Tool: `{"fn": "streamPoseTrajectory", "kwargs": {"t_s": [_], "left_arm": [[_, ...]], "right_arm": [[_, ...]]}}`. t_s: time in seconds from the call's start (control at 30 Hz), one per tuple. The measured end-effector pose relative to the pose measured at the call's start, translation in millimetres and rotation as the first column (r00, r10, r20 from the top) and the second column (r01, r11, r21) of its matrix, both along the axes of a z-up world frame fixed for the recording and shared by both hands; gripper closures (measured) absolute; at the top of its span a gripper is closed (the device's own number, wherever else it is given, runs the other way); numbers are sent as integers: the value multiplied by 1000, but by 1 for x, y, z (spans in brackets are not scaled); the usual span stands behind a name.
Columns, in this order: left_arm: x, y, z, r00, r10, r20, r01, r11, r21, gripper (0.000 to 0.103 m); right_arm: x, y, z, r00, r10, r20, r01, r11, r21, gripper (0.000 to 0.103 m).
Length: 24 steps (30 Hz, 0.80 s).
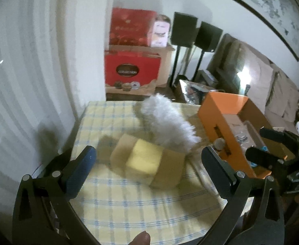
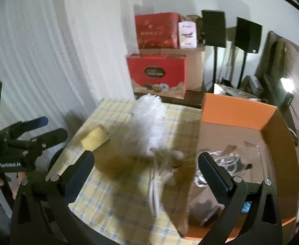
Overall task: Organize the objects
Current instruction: 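Withdraw both tools from the box toward the yellow sponge block, then grasp the yellow sponge block with the left tool while the right tool grips its other side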
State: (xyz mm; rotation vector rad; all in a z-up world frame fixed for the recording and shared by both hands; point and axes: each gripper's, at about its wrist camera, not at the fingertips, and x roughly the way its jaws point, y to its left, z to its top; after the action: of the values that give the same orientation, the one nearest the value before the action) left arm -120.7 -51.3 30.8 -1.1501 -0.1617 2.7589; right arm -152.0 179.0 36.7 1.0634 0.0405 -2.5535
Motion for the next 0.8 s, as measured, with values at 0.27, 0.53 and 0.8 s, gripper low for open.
{"fn": "streamPoseTrajectory", "kwargs": {"t_s": [0.27,0.53,0.8], "left_arm": [[-1,-30,-20,999,39,16,-39,999,14,1],[-14,-56,-38,997,78,31,-79,995,66,1],[-31,-58,-60,996,72,59,-77,993,86,14]], "right_arm": [[-7,-37,-31,998,57,20,-57,998,9,1],[-13,-64,-57,993,115,34,-115,993,14,1],[-16,-70,-70,991,125,49,-124,992,-17,1]]}}
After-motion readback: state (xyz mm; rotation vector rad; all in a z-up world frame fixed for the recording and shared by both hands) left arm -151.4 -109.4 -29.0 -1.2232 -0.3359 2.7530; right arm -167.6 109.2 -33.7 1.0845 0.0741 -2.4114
